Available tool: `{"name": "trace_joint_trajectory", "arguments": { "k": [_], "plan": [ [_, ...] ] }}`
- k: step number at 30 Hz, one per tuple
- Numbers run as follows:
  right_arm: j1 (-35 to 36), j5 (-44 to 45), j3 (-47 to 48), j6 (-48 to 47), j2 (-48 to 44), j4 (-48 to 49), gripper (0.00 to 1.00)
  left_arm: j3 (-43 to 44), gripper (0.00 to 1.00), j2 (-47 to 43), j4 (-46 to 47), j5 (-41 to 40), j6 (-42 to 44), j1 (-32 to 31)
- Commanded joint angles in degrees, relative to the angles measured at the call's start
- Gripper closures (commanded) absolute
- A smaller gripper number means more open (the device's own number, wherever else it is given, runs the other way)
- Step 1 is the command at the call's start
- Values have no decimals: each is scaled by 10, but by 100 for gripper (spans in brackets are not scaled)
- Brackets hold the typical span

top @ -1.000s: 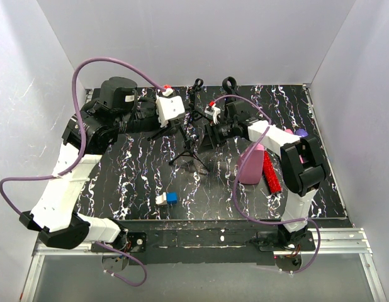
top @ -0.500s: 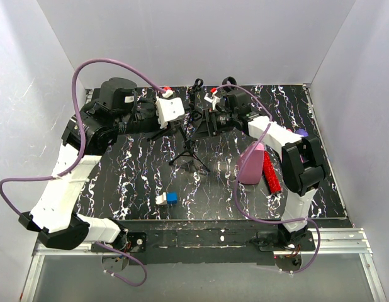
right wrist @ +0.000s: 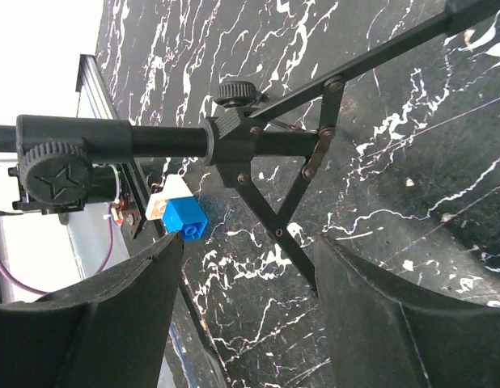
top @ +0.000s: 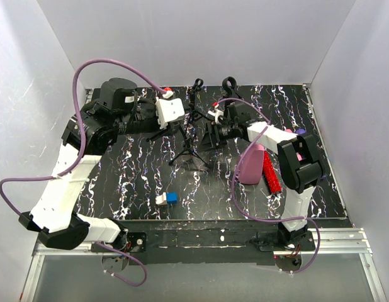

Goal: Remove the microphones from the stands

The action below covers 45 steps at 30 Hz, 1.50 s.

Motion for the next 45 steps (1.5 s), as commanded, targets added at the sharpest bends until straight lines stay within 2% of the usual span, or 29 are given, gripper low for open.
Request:
{"name": "trace_joint_trajectory", "arguments": {
  "k": [1, 8, 16, 17, 18, 19, 21, 26, 29, 31, 32, 35, 37, 40, 43, 45],
  "plan": [
    [-10, -26, 25, -31, -10, 1, 28, 0, 100, -6, -38, -6, -5, 3],
    [-9, -68, 56, -25, -52, 6, 29, 17, 100, 5, -28, 2, -15, 3],
    [-11, -54, 43, -39, -147, -22, 29, 67, 98, 48, -7, 49, -35, 3],
    [-11, -51, 49, -45, -157, -34, 29, 74, 82, 55, -7, 57, -35, 3],
    [-11, -49, 56, -53, -166, -47, 29, 79, 61, 59, -3, 67, -35, 3],
    [-15, -47, 64, -63, -176, -61, 29, 83, 49, 63, 4, 74, -39, 2],
    [-21, -42, 81, -78, -192, -90, 29, 91, 39, 69, 26, 86, -53, 2],
    [-54, -6, 111, -77, -232, -128, 28, 118, 25, 82, 76, 82, -62, 2],
    [-69, 44, 130, -75, -255, -142, 26, 84, 16, 65, 139, 36, -72, 2],
    [-76, 111, 157, -67, -264, -167, 22, 46, 10, 48, 197, -3, -83, 2],
    [-82, 134, 172, -68, -266, -184, 21, 23, 3, 39, 224, -27, -86, 3],
    [-98, 180, 252, -79, -255, -255, 16, -39, 2, 20, 325, -124, -120, 3],
    [-101, 219, 311, -106, -239, -314, 13, -79, 2, 11, 388, -232, -145, 3],
    [-101, 378, 380, -69, -219, -371, 12, -141, 2, 1, 493, -371, -163, 13],
    [-101, 557, 446, -52, -193, -436, 6, -138, 2, 19, 495, -411, -229, 59],
    [-101, 618, 475, -56, -181, -464, 3, -107, 2, 44, 443, -411, -279, 90]
  ]
}}
